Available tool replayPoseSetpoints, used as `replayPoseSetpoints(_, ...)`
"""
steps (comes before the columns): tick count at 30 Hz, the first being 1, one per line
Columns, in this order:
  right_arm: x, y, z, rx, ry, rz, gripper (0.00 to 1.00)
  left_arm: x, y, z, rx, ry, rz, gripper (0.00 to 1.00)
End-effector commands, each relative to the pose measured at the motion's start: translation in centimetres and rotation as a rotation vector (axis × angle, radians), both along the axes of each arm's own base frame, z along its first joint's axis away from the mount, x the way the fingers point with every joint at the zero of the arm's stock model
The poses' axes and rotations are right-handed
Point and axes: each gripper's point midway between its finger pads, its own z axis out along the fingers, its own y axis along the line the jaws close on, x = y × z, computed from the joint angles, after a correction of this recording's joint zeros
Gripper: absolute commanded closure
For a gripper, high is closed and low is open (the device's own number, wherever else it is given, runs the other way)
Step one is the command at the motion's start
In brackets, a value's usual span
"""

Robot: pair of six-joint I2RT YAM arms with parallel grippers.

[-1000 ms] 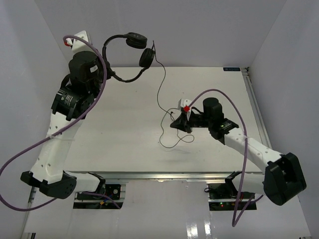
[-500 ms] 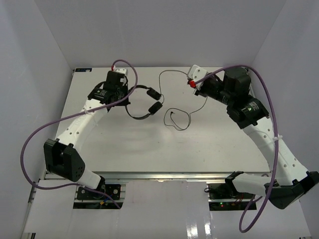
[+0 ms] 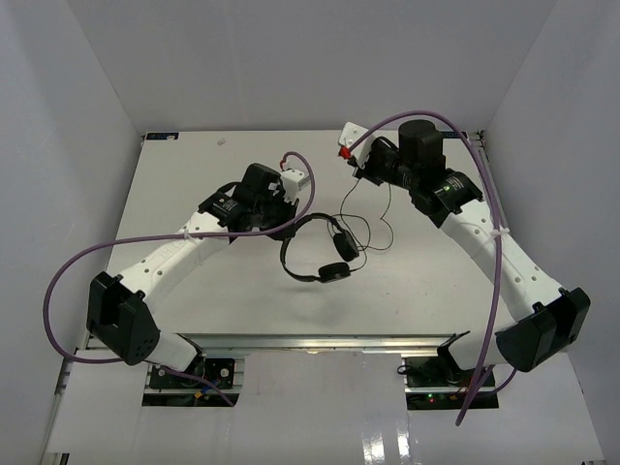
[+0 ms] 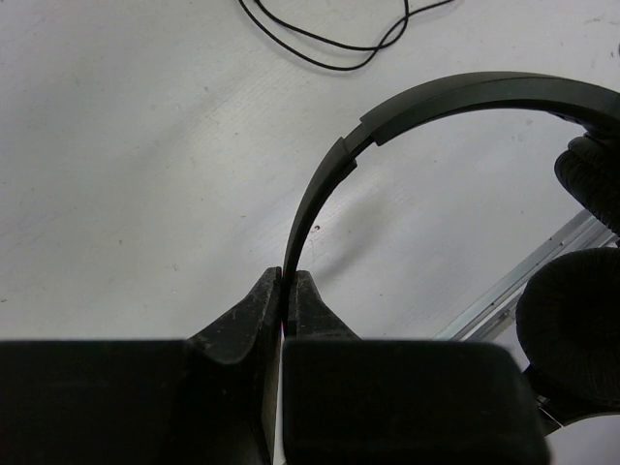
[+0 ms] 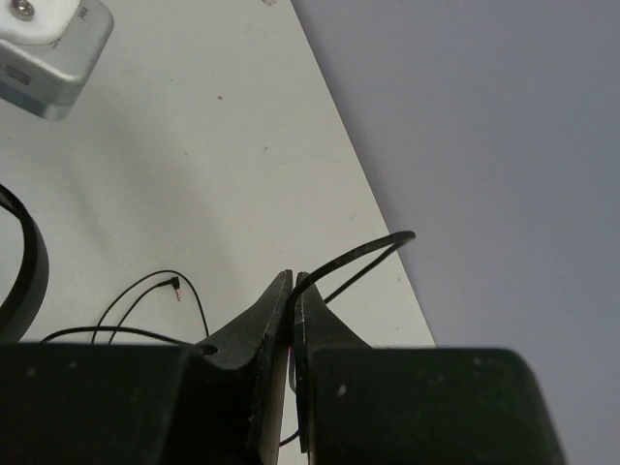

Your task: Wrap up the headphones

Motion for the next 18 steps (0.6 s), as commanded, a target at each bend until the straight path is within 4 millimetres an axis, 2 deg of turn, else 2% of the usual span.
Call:
replayPoseSetpoints(1, -0.1, 0.2, 3.6, 0.079, -0.086, 0.004, 0.92, -1.4, -0.8, 2.0, -0.074, -0.046, -0.067, 1.00)
replayPoseSetpoints(2, -0.2, 0.1, 3.9, 0.082, -0.091, 0.005, 0.92, -1.5, -0.7, 1.8, -0.071, -0.043, -0.062, 1.00)
replayPoseSetpoints(4, -0.9, -0.3, 4.8, 0.086, -0.109, 0.005, 0.92, -0.5, 0.9, 1.2, -0.009, -0.062, 0.032, 1.00)
replayPoseSetpoints(7, -2.3, -1.4, 7.3, 0.111, -0.155, 0.008, 0.92, 0.8, 3.3, 0.5, 0.065, -0.080, 0.170, 1.00)
replayPoseSetpoints(9, -3.4, -2.0, 8.3, 0.119, -0.158, 0.030, 0.92, 1.7, 4.8, -0.2, 0.069, -0.057, 0.258, 1.00)
replayPoseSetpoints(12, -5.4, -2.2, 9.1, 0.108, -0.162, 0.101, 0.92, 2.4, 5.1, -0.6, 0.035, -0.036, 0.292, 1.00)
replayPoseSetpoints(18, -7.3, -1.4, 9.7, 0.089, -0.156, 0.219, 0.92, 2.9, 3.5, -2.0, 0.012, 0.024, 0.245, 1.00)
